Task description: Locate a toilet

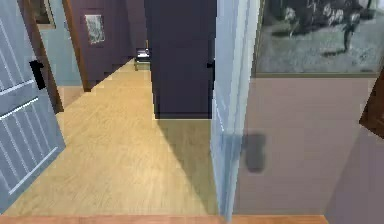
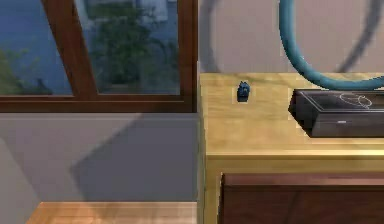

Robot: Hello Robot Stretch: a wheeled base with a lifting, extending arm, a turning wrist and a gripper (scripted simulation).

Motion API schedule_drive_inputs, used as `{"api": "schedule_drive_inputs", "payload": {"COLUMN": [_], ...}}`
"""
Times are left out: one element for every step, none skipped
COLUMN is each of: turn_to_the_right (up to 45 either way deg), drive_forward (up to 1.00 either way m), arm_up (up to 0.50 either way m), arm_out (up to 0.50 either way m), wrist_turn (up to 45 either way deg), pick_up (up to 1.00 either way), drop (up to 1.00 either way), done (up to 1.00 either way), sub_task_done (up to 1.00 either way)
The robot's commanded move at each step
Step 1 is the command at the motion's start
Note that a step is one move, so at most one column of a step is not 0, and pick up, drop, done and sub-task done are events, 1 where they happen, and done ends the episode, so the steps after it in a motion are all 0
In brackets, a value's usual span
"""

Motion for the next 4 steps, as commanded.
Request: {"api": "schedule_drive_inputs", "payload": {"turn_to_the_right": [-21.0,0.0,0.0,-3.0], "drive_forward": [0.00,0.05,1.00,0.00], "arm_up": [0.00,0.00,0.00,0.00], "arm_out": [0.00,0.00,0.00,0.00], "wrist_turn": [0.0,0.0,0.0,0.0], "pick_up": [0.00,0.00,0.00,0.00], "drop": [0.00,0.00,0.00,0.00], "done": [0.00,0.00,0.00,0.00], "sub_task_done": [0.00,0.00,0.00,0.00]}}
